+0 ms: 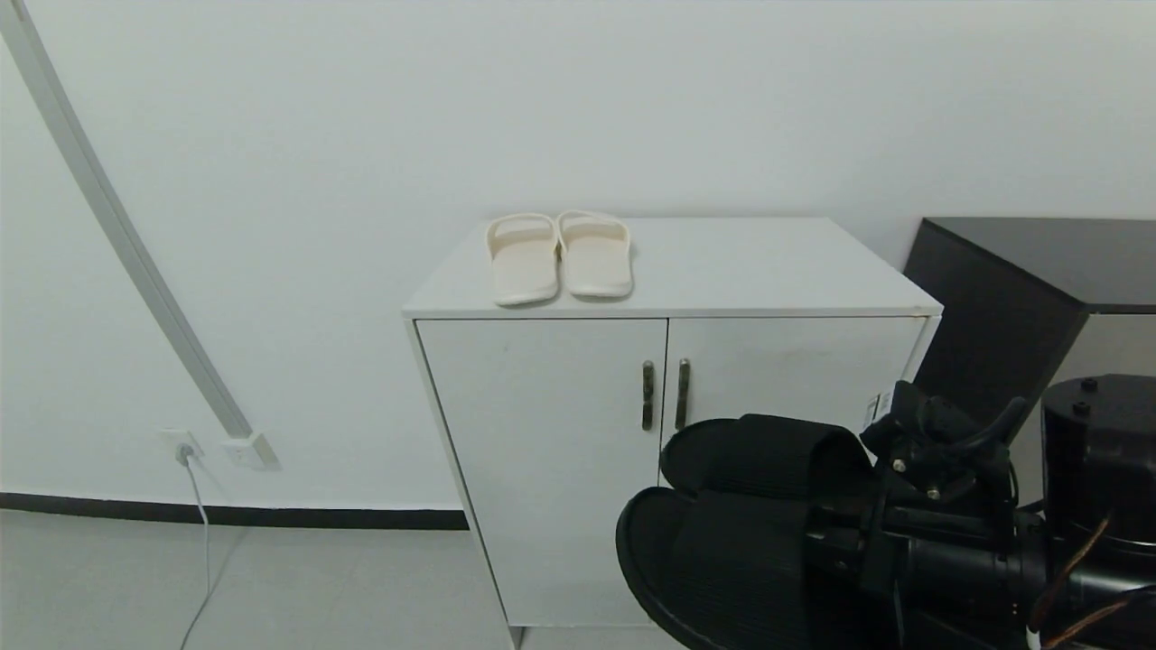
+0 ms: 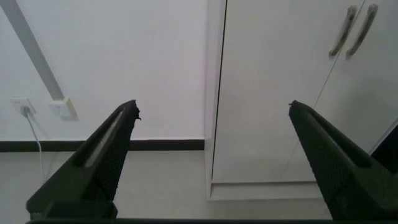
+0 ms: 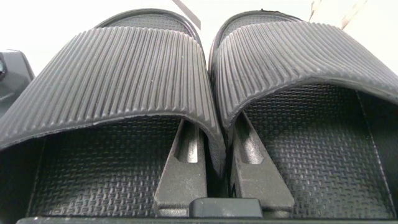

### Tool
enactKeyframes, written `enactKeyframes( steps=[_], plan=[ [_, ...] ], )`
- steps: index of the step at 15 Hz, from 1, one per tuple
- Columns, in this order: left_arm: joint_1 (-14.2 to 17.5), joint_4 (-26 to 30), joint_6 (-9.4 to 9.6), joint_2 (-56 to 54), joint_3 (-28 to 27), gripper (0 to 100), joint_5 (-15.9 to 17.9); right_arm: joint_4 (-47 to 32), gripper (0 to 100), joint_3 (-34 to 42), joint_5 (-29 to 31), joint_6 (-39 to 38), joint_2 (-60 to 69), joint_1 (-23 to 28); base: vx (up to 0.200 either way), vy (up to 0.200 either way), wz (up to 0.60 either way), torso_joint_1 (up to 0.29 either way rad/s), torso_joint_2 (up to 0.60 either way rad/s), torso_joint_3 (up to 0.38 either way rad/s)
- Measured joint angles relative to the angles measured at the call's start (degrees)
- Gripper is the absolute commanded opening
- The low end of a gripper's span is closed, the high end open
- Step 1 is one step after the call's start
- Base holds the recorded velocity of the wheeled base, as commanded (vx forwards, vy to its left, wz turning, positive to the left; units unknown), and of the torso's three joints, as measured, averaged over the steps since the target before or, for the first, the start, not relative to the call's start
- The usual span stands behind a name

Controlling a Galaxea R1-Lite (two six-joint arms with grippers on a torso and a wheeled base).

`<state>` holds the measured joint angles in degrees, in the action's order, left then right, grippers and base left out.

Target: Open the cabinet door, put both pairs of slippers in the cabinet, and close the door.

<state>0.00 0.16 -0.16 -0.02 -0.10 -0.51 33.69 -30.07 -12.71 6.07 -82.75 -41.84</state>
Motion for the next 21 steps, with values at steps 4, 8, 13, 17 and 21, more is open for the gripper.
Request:
enactKeyframes(
  steps=[4, 8, 13, 17, 21],
  plan=[
    [0.0, 0.0, 0.06, 0.0, 0.0, 100, 0.0, 0.0, 0, 1.3, 0.0, 0.0, -0.6, 0.3, 0.000, 0.000, 0.00, -0.150, 0.49, 0.326],
    [0.0, 0.0, 0.09, 0.0, 0.0, 100, 0.1, 0.0, 0, 1.3, 0.1, 0.2, -0.7, 0.4, 0.000, 0.000, 0.00, -0.123, 0.47, 0.345],
    [0.0, 0.2, 0.02, 0.0, 0.0, 100, 0.1, 0.1, 0, 1.6, 0.0, 0.3, -0.7, 0.4, 0.000, 0.000, 0.00, -0.071, 0.45, 0.374],
    [-0.1, 0.4, 0.09, 0.4, -0.1, 100, 0.2, 0.0, 0, 1.7, 0.1, 0.3, -0.6, 0.4, 0.000, 0.000, 0.00, -0.013, 0.24, 0.232],
    [-0.2, 0.3, 0.02, 0.3, -0.1, 100, 0.2, 0.1, 0, 2.5, 0.0, 0.9, 0.4, 0.3, 0.000, 0.000, 0.00, 0.000, 0.00, 0.000]
  ],
)
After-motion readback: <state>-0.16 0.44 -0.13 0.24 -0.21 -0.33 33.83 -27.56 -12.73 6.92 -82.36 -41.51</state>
